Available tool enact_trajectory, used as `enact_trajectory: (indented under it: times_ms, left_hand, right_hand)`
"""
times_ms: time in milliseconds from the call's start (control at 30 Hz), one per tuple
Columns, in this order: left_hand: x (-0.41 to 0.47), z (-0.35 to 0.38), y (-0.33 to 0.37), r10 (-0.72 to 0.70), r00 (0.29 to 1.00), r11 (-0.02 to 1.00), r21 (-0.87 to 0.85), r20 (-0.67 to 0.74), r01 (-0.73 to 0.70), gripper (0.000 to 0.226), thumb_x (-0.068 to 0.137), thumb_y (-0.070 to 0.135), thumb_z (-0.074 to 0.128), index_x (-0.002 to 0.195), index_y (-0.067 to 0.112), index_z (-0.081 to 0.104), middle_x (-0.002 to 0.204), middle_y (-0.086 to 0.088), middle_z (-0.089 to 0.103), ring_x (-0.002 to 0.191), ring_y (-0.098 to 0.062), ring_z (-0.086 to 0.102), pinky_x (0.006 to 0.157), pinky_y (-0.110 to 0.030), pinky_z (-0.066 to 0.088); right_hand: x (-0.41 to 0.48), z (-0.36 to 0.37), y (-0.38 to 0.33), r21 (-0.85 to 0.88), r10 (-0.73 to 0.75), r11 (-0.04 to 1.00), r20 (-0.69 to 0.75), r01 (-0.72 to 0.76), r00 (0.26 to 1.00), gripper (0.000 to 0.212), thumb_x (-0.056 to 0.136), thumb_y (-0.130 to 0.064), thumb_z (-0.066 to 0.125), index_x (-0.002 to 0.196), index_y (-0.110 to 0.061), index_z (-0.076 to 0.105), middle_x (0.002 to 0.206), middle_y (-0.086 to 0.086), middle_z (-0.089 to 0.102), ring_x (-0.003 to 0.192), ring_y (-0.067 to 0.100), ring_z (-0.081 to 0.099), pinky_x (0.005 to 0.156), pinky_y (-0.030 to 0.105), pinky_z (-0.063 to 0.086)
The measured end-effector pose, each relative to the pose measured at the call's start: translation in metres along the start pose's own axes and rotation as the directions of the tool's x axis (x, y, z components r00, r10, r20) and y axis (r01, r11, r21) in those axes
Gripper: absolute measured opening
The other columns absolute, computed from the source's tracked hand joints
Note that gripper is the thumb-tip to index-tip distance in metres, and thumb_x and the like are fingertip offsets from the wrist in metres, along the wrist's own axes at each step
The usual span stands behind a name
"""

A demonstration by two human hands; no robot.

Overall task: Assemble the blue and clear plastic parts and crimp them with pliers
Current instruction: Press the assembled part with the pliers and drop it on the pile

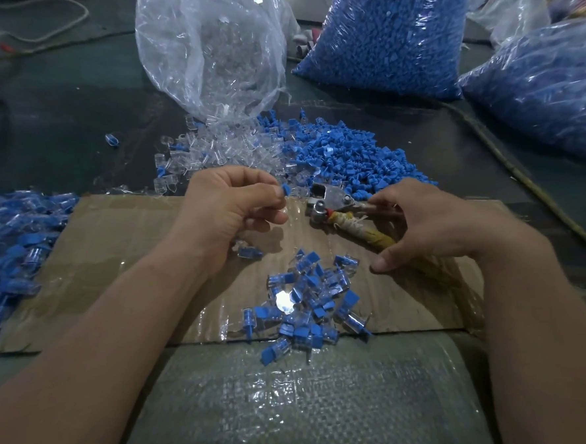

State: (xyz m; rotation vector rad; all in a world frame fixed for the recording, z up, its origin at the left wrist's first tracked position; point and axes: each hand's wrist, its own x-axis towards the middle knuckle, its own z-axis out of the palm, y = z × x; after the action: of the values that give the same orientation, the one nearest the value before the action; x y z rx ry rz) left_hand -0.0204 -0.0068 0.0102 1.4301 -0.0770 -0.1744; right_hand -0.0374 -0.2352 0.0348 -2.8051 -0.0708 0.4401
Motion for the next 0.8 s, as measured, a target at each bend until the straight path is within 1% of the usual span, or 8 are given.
enact_trajectory:
  times_ms: [100, 267, 400, 500, 600, 667, 733, 800]
  left_hand:
    - [-0.001, 0.001, -0.001, -0.005, 1.000, 0.999, -0.037, 0.002, 0.005, 0.013, 0.059, 0.008, 0.068, 0.070, 0.007, 0.062, 0.058, -0.005, 0.066, 0.050, -0.014, 0.064, 0.043, -0.017, 0.047]
    - [-0.002, 0.001, -0.001, -0.005, 1.000, 0.998, -0.055, 0.002, 0.005, 0.007, 0.071, -0.001, 0.063, 0.074, 0.005, 0.060, 0.059, -0.004, 0.066, 0.053, -0.013, 0.065, 0.046, -0.017, 0.048]
    - [-0.003, 0.001, 0.000, 0.007, 1.000, 0.998, -0.064, -0.009, -0.008, 0.009, 0.078, -0.005, 0.058, 0.076, 0.004, 0.058, 0.057, -0.002, 0.066, 0.053, -0.011, 0.065, 0.044, -0.015, 0.047]
    - [-0.002, 0.001, 0.001, 0.022, 1.000, 0.997, -0.077, -0.015, -0.023, 0.010, 0.079, -0.005, 0.057, 0.076, 0.004, 0.057, 0.058, -0.003, 0.066, 0.054, -0.011, 0.065, 0.042, -0.016, 0.048]
    - [-0.001, 0.000, 0.001, 0.055, 0.998, 0.997, -0.059, -0.034, -0.057, 0.013, 0.081, -0.005, 0.057, 0.075, 0.007, 0.057, 0.059, -0.002, 0.067, 0.056, -0.012, 0.067, 0.045, -0.016, 0.049]
    - [0.000, -0.001, 0.000, 0.072, 0.997, 0.995, -0.060, -0.039, -0.075, 0.015, 0.081, -0.005, 0.057, 0.075, 0.009, 0.057, 0.061, -0.002, 0.068, 0.059, -0.012, 0.067, 0.046, -0.016, 0.050]
    - [0.001, -0.002, -0.001, 0.087, 0.995, 0.994, -0.062, -0.043, -0.090, 0.016, 0.081, -0.005, 0.057, 0.076, 0.010, 0.057, 0.062, -0.002, 0.069, 0.061, -0.013, 0.068, 0.046, -0.016, 0.049]
    - [0.001, -0.002, -0.002, 0.114, 0.992, 0.992, -0.056, -0.054, -0.117, 0.016, 0.081, -0.004, 0.057, 0.076, 0.011, 0.058, 0.063, -0.002, 0.069, 0.061, -0.012, 0.068, 0.047, -0.015, 0.048]
  right_hand:
    - [0.000, -0.001, -0.002, 0.034, -0.003, 0.999, -0.019, 0.004, 1.000, 0.065, 0.051, -0.047, 0.082, 0.104, -0.034, 0.047, 0.092, -0.020, 0.041, 0.083, 0.004, 0.043, 0.064, 0.022, 0.034]
    - [0.003, -0.001, -0.008, -0.044, -0.014, 0.999, -0.133, 0.009, 0.991, 0.033, 0.064, -0.035, 0.071, 0.094, -0.024, 0.064, 0.079, -0.010, 0.054, 0.073, 0.007, 0.049, 0.061, 0.026, 0.041]
    - [0.006, 0.003, -0.013, -0.132, -0.073, 0.990, -0.201, 0.047, 0.977, 0.007, 0.072, -0.017, 0.064, 0.077, -0.020, 0.061, 0.068, -0.005, 0.052, 0.064, 0.012, 0.046, 0.051, 0.026, 0.031]
    - [0.007, 0.004, -0.014, -0.068, -0.127, 0.992, -0.366, 0.109, 0.922, 0.017, 0.072, -0.006, 0.061, 0.069, -0.019, 0.051, 0.066, -0.008, 0.043, 0.060, 0.009, 0.039, 0.051, 0.025, 0.025]
    - [0.006, 0.007, -0.019, -0.019, -0.145, 0.987, -0.524, 0.159, 0.839, 0.022, 0.069, -0.004, 0.060, 0.089, -0.013, 0.056, 0.076, -0.005, 0.041, 0.070, 0.015, 0.040, 0.061, 0.027, 0.027]
    - [0.005, 0.010, -0.024, 0.013, -0.136, 0.985, -0.543, 0.170, 0.829, 0.031, 0.070, -0.007, 0.060, 0.098, -0.016, 0.054, 0.085, -0.005, 0.047, 0.077, 0.015, 0.044, 0.065, 0.027, 0.029]
    - [0.005, 0.015, -0.029, 0.051, -0.141, 0.979, -0.528, 0.197, 0.837, 0.030, 0.072, -0.009, 0.059, 0.097, -0.021, 0.048, 0.084, -0.006, 0.048, 0.075, 0.016, 0.044, 0.059, 0.029, 0.028]
    - [0.006, 0.018, -0.033, 0.067, -0.165, 0.971, -0.510, 0.231, 0.844, 0.027, 0.073, -0.011, 0.058, 0.095, -0.020, 0.046, 0.081, -0.006, 0.047, 0.074, 0.017, 0.045, 0.057, 0.024, 0.032]
